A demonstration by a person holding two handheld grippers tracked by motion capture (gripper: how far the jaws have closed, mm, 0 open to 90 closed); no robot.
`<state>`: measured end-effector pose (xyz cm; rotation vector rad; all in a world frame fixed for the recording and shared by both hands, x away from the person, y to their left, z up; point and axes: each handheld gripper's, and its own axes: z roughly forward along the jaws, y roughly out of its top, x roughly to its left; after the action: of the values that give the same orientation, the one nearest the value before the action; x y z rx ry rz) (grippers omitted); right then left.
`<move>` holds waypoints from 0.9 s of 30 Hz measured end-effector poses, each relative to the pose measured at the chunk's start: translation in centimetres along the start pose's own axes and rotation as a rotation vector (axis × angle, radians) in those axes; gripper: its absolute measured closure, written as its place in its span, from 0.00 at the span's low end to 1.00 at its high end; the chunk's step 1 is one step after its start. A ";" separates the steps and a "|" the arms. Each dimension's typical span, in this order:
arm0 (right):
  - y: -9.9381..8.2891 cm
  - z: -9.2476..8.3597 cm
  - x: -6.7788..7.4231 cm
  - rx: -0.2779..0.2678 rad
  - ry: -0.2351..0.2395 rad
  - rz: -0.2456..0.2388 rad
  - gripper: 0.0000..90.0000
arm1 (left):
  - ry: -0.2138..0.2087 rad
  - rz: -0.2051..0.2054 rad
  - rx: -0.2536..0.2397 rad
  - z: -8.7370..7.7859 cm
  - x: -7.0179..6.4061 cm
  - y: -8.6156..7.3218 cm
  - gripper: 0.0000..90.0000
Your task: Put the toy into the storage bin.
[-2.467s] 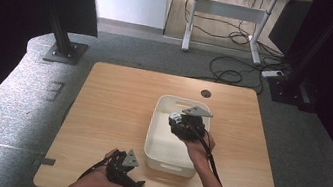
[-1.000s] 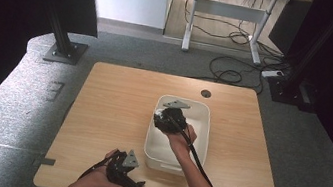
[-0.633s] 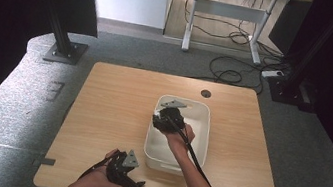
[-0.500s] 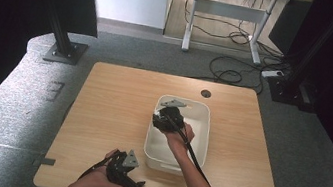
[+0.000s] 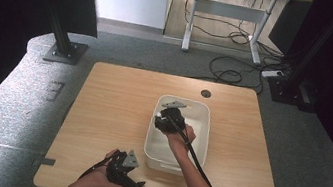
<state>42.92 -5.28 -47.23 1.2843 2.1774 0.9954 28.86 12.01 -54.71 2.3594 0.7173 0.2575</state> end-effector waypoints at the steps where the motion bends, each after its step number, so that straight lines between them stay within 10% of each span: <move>1: 0.0 0.0 0.0 0.001 0.002 0.001 0.56 | 0.000 0.000 0.000 0.0 0.0 0.0 0.00; 27: -0.9 1.2 -0.5 0.057 0.004 0.016 0.56 | -0.001 0.003 0.000 0.0 0.0 0.0 0.00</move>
<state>43.40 -5.60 -48.70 1.3279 2.2172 0.9491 28.86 11.99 -54.70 2.3607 0.7136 0.2577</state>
